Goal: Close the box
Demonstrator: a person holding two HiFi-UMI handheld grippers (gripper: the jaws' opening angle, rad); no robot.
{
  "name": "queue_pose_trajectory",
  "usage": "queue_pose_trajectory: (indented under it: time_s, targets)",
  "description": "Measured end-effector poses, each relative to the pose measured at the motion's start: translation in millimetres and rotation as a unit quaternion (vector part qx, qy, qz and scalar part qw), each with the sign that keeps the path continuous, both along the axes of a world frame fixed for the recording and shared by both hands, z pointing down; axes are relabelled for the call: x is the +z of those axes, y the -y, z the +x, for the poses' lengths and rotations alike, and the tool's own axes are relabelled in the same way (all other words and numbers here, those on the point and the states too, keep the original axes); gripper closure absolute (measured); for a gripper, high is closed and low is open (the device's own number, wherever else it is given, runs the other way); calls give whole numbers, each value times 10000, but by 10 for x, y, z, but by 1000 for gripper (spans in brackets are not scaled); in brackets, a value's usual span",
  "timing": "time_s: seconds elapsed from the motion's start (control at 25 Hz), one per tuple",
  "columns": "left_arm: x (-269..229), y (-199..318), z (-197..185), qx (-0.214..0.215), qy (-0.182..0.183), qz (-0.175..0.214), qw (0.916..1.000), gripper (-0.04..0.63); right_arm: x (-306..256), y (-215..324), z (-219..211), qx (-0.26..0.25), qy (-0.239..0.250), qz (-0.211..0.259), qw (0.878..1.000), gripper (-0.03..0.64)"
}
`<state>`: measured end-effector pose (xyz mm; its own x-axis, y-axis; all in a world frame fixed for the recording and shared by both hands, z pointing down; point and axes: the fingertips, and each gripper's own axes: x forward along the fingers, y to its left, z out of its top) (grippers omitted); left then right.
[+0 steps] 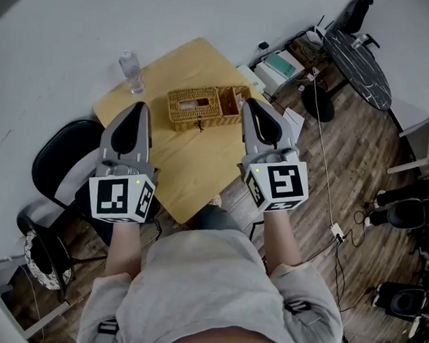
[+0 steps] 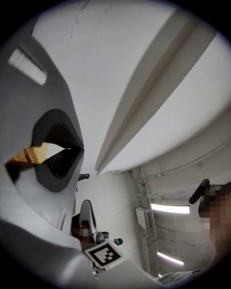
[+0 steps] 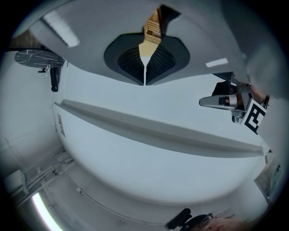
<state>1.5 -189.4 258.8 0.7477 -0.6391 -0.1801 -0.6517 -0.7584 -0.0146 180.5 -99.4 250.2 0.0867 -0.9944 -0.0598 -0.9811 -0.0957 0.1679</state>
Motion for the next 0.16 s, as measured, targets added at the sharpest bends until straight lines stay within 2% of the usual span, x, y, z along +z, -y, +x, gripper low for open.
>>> queue_pose_trajectory:
  time_s: [0.16]
  targets:
    - [10,-20,7,3,3,1,10000,537,-5,-22,1,7,-10,22,10000,600]
